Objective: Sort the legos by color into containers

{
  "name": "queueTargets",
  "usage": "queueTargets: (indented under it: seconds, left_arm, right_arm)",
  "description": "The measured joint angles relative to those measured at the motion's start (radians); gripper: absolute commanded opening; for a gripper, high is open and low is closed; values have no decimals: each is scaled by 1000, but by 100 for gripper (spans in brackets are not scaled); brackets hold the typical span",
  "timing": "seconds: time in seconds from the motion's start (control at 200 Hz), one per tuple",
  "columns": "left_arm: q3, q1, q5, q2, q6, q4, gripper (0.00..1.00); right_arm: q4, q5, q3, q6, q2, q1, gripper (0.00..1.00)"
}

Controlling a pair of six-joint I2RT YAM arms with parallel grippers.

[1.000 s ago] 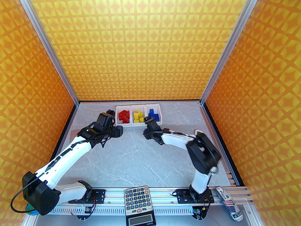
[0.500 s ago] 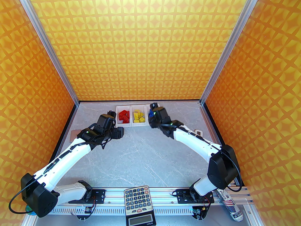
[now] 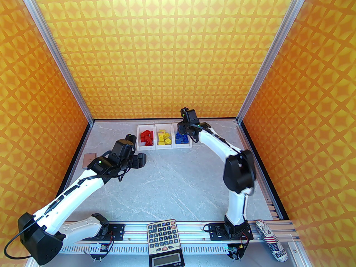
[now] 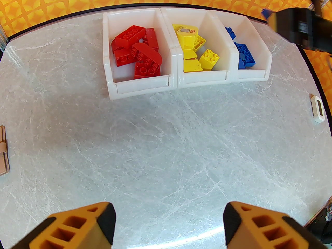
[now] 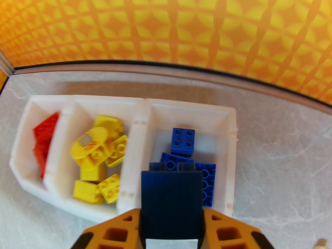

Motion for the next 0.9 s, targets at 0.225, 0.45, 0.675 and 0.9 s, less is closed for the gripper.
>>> queueTargets:
  seconds: [0.225, 0.45, 0.675, 0.9]
  left_arm:
    - [-5, 0, 0, -20, -6, 0, 72]
    - [-14, 0, 0, -31, -10, -10, 72]
    - [-14, 0, 0, -74, -10, -12, 72]
    - [-14, 0, 0, -75, -10, -25, 73]
  right_arm:
    - [-78, -7, 161, 13, 144, -14, 27]
    - [-127, -3, 253, 24, 227, -17, 28]
    - [-171, 15, 324, 31, 295, -34, 30]
    - [-203, 30, 385, 48, 341, -49, 57]
